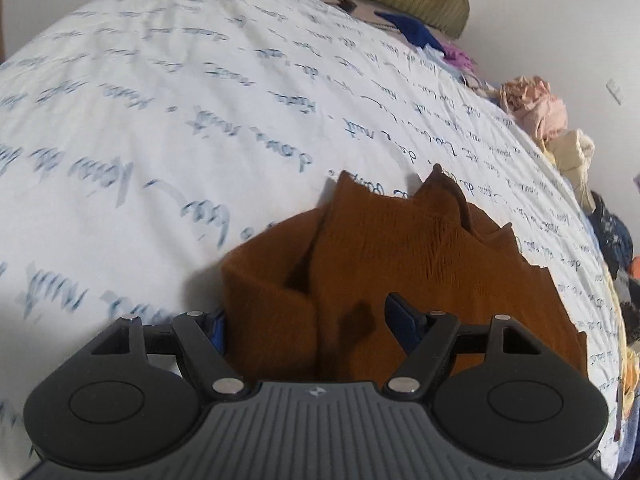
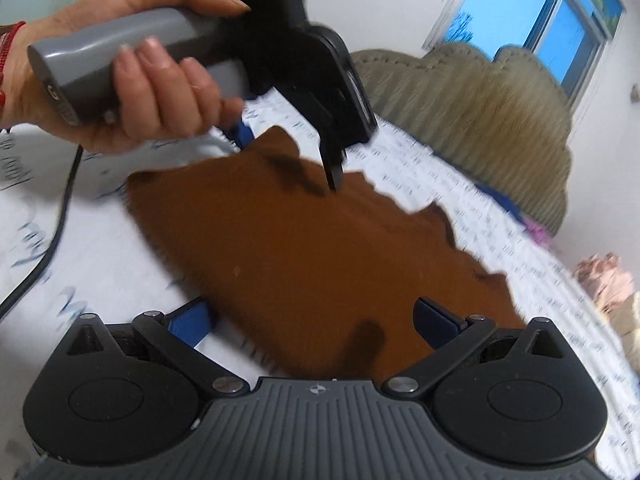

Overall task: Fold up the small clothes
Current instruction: 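Grasp the folded sweater edge with both grippers, then lift the edge with both grippers and fold it over the sweater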

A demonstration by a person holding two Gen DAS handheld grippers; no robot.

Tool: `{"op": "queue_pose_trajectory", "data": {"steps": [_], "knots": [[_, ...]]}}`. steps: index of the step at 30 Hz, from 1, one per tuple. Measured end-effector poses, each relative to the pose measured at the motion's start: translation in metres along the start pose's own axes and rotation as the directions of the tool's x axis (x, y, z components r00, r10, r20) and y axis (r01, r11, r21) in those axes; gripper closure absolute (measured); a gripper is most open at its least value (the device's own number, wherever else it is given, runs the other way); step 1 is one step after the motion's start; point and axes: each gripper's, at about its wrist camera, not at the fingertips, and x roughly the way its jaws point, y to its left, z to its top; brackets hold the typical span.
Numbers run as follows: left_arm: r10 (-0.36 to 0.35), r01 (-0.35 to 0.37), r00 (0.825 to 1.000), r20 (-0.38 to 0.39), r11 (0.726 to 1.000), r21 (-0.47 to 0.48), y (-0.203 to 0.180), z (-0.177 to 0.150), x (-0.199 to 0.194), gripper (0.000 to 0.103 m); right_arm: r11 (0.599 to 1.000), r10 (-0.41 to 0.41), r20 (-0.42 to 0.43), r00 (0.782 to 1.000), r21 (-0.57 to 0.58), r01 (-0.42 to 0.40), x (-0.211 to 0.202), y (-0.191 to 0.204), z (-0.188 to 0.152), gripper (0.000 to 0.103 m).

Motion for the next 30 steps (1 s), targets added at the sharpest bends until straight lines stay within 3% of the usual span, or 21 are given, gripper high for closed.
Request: {"op": "queue_pose_trajectory", "data": {"steps": [2, 4, 5, 6, 8, 9, 10, 13, 20, 30], "knots": [[0.038, -0.038, 0.999, -0.01, 0.999, 0.034, -0.01, 0.008, 0.011, 0.029, 1.0, -0.011, 0.01, 1.0, -0.028, 0.012, 0.007, 0.006, 0.005, 0.009], [0.072, -0.072, 0.997, -0.007, 0.995, 0.074, -0.02, 0.015, 0.019, 0.033, 0.999, -0.004, 0.024, 1.0, -0.052, 0.005, 0.011, 0.01, 0.009, 0.022], [0.091, -0.09, 0.996, -0.006, 0.992, 0.085, -0.024, 0.018, 0.022, 0.045, 0.998, 0.0, 0.028, 1.0, -0.06, 0.002, 0.011, 0.011, 0.01, 0.025], [0.109, -0.107, 0.994, -0.01, 0.99, 0.088, -0.027, 0.022, 0.026, 0.05, 0.998, 0.01, 0.03, 1.0, -0.07, -0.007, 0.013, 0.013, 0.012, 0.034], [0.111, -0.109, 0.994, -0.024, 0.991, 0.072, -0.026, 0.029, 0.03, 0.071, 0.996, 0.033, 0.034, 0.999, -0.088, -0.03, 0.016, 0.016, 0.015, 0.052], [0.11, -0.108, 0.993, -0.03, 0.992, 0.067, -0.027, 0.032, 0.032, 0.077, 0.995, 0.043, 0.031, 0.999, -0.091, -0.04, 0.017, 0.017, 0.015, 0.067], [0.11, -0.107, 0.993, -0.037, 0.992, 0.071, -0.029, 0.034, 0.034, 0.085, 0.994, 0.055, 0.025, 0.998, -0.092, -0.053, 0.018, 0.017, 0.016, 0.075], [0.15, -0.147, 0.988, -0.023, 0.983, 0.114, -0.041, 0.031, 0.033, 0.089, 0.994, 0.068, 0.043, 0.997, -0.088, -0.064, 0.018, 0.014, 0.016, 0.086], [0.246, -0.259, 0.965, 0.094, 0.949, 0.18, -0.078, 0.02, 0.003, 0.089, 0.996, 0.091, 0.106, 0.99, 0.0, -0.091, -0.009, 0.001, 0.013, 0.09], [0.263, -0.31, 0.942, 0.207, 0.92, 0.242, -0.147, 0.021, -0.032, 0.089, 0.99, 0.003, 0.164, 0.986, 0.138, -0.026, -0.048, -0.047, -0.004, 0.091]]}}
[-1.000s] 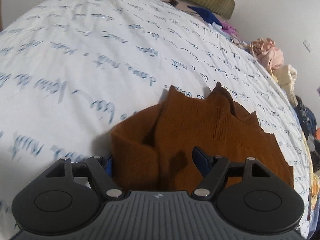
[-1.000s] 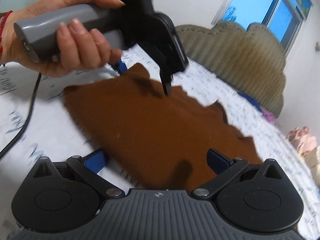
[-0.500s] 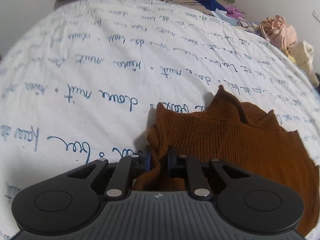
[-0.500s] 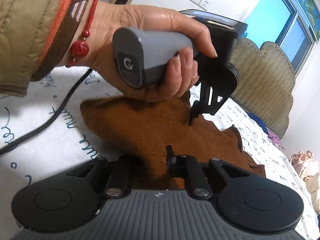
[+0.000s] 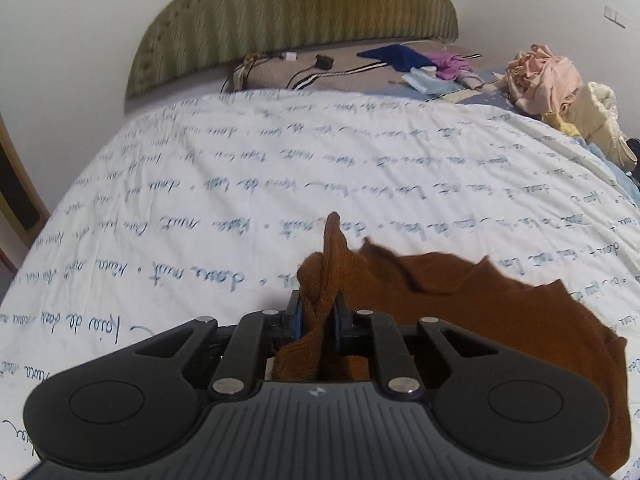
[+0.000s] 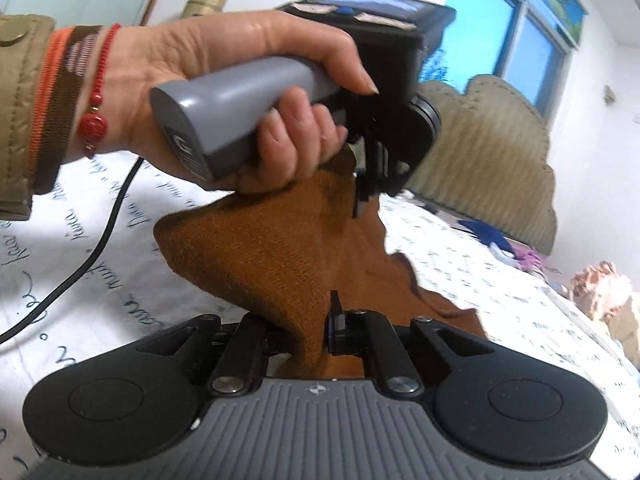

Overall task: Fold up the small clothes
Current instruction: 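Lift the edge with both grippers and fold it over the sweater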

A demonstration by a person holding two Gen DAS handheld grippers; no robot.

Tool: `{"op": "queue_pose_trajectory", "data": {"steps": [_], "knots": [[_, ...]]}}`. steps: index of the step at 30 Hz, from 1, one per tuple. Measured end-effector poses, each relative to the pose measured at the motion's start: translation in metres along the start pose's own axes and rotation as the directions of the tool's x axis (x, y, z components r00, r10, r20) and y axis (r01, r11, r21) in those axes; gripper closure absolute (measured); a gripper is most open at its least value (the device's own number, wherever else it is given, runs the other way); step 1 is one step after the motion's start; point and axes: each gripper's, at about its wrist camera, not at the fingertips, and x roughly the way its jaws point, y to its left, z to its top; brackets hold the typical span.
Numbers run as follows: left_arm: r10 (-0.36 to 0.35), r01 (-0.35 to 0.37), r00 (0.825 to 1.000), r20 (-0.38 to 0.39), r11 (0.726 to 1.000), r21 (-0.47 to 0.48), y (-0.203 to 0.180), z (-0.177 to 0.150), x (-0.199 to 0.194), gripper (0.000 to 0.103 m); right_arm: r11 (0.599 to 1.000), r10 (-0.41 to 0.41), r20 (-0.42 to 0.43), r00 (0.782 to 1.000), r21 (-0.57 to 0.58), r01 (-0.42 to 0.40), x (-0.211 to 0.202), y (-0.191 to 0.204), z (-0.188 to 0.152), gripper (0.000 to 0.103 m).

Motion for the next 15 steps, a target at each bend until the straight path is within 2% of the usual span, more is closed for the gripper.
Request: {"op": "queue_pose_trajectory", "data": {"steps": [4, 15], "knots": [[0.018, -0.019, 1.0, 0.02, 0.999, 0.033, -0.027, 0.005, -0.007, 0.089, 0.998, -0.034, 0.006, 0.999, 0.062, 0.033, -0.01, -0.023, -0.006, 0.091], [0.003, -0.011, 0.999, 0.051, 0.989, 0.15, -0.114, 0.009, -0.01, 0.089, 0.965, -0.075, -0.011, 0.997, 0.252, 0.075, -0.032, -0.078, -0.039, 0.091]]}}
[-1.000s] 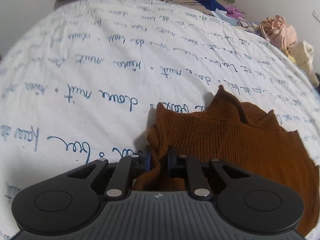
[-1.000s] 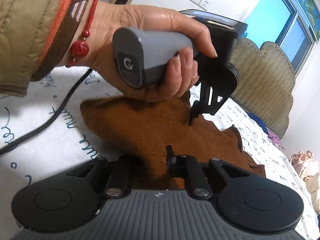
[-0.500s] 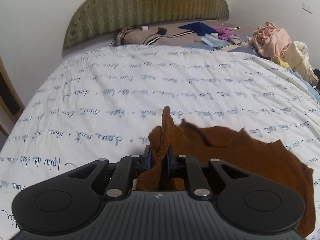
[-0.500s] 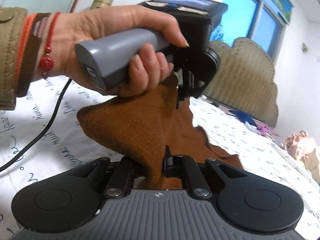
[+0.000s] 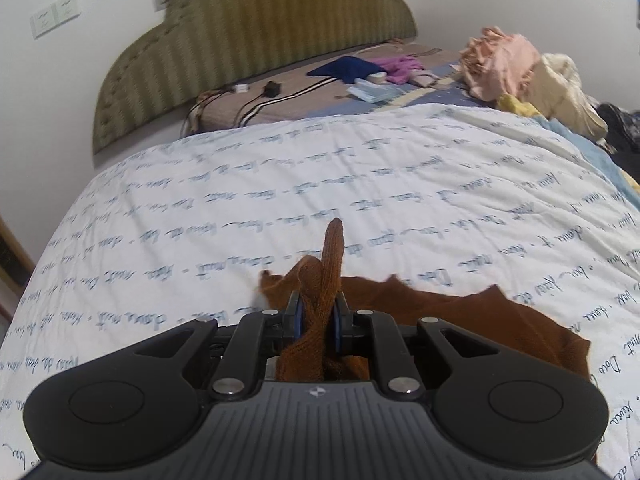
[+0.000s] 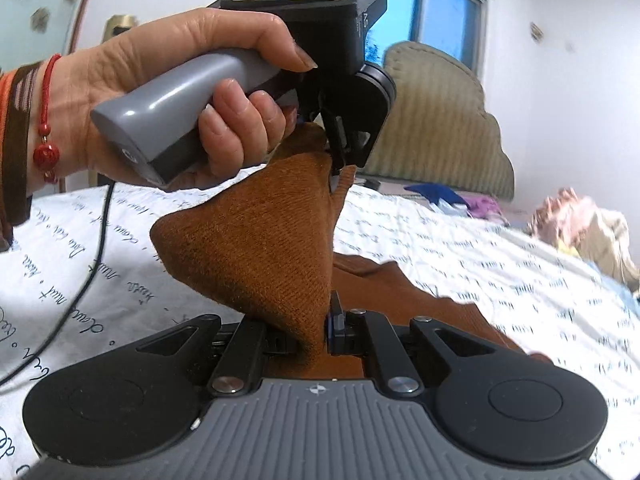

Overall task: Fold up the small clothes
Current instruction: 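Lift the edge with both grippers and fold it over the sweater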

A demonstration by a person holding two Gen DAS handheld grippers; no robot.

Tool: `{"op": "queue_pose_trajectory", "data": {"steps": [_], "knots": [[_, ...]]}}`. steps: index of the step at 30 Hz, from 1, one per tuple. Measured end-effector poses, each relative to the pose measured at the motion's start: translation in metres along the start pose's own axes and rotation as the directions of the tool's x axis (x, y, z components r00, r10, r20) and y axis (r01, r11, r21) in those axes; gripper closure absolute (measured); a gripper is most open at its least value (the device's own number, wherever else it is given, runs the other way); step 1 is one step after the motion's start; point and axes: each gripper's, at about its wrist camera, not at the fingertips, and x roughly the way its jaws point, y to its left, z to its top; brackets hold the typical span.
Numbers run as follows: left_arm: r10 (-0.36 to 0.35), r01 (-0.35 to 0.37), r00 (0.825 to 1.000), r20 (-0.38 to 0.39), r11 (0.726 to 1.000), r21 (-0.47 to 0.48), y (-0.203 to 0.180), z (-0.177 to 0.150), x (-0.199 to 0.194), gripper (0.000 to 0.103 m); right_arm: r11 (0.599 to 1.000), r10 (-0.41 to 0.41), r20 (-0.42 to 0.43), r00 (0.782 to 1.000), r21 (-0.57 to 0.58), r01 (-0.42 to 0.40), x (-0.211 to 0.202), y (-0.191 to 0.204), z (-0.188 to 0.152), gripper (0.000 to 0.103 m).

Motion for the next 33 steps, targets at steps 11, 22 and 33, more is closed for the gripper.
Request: {"op": "queue_pose_trajectory", "data": {"steps": [11, 22, 33], "knots": [[-0.031, 0.033, 0.999, -0.019, 0.996, 0.086, -0.071, 0.002, 0.011, 0.089, 0.989, -0.026, -0.037, 0.999, 0.145, 0.031, -0.011, -0.049, -0.021, 0.091], [-0.041, 0.049, 0.998, -0.053, 0.987, 0.15, -0.128, -0.003, 0.029, 0.089, 0.955, -0.016, -0.077, 0.997, 0.294, 0.038, -0.016, -0.088, -0.045, 0.091], [-0.063, 0.083, 0.992, -0.109, 0.978, 0.191, -0.174, -0.017, 0.058, 0.089, 0.903, 0.04, -0.117, 0.992, 0.43, 0.014, -0.012, -0.113, -0.065, 0.09]]}}
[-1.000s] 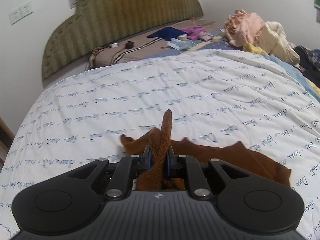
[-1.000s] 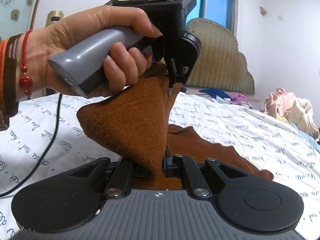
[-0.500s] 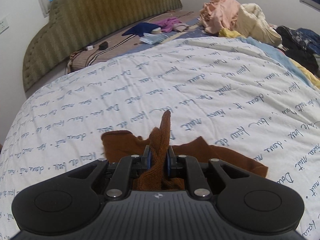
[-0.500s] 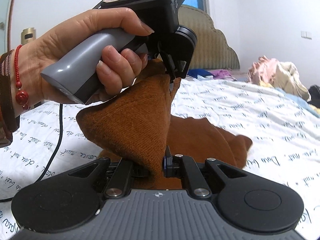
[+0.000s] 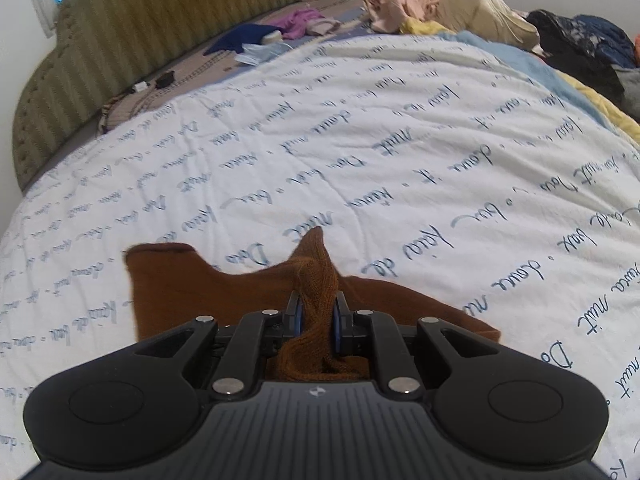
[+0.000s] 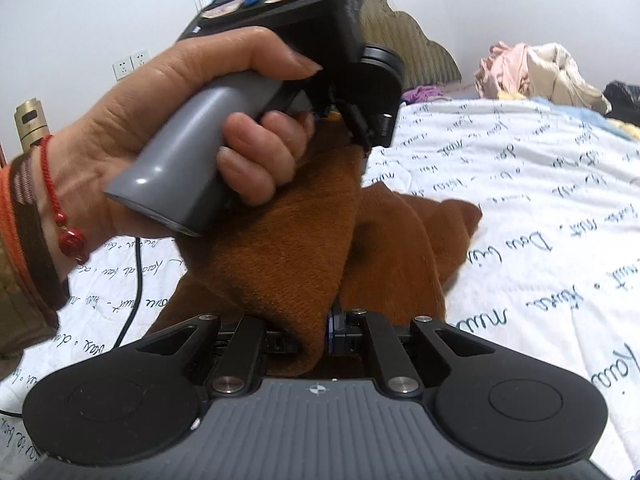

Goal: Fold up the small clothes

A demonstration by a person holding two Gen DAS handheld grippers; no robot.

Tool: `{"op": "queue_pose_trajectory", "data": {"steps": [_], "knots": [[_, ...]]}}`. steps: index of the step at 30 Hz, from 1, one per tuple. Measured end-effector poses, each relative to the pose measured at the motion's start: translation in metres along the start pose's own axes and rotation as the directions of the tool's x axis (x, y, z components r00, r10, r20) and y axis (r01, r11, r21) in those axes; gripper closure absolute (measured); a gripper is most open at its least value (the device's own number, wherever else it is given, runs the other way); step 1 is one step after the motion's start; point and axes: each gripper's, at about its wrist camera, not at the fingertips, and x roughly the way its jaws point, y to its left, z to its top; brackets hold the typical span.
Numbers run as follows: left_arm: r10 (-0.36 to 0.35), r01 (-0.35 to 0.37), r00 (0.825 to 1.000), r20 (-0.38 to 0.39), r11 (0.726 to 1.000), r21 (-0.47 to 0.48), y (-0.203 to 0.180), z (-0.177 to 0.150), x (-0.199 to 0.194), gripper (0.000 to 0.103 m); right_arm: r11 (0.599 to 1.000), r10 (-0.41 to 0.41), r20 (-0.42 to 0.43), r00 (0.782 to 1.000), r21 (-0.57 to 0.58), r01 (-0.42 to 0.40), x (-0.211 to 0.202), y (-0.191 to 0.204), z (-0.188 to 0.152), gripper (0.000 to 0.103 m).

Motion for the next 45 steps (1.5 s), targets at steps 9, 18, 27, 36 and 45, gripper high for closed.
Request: {"op": "queue_pose_trajectory", "data": {"steps": [9, 18, 27, 36, 45], "knots": [[-0.208, 0.195, 0.977, -0.045, 0.961, -0.195, 0.021, 0.008, 0.016, 0.072, 0.997, 0.026, -0.039, 0.999, 0.069, -0.023, 0.004, -0.016, -0.002, 0.078], [-0.074, 0.098, 0.99, 0.121, 0.972, -0.212, 0.06, -0.002, -0.029, 0.029, 0.992, 0.069, -0.057, 0.996, 0.111, -0.062, 0.006, -0.026, 0.001, 0.053], [0.031, -0.002, 0.987, 0.157, 0.983, -0.185, 0.098, -0.073, -0.068, 0.029, 0.989, 0.092, -0.072, 0.993, 0.125, -0.083, 0.01, -0.026, 0.004, 0.044], [0.087, -0.052, 0.985, 0.15, 0.973, -0.224, 0.13, -0.157, -0.085, 0.029, 0.887, 0.265, -0.029, 0.964, 0.4, -0.232, 0.005, -0.072, 0.013, 0.039], [0.136, -0.106, 0.975, 0.174, 0.98, -0.169, 0.116, -0.169, -0.079, 0.025, 0.832, 0.254, -0.065, 0.965, 0.523, -0.184, 0.034, -0.097, 0.013, 0.084]]}}
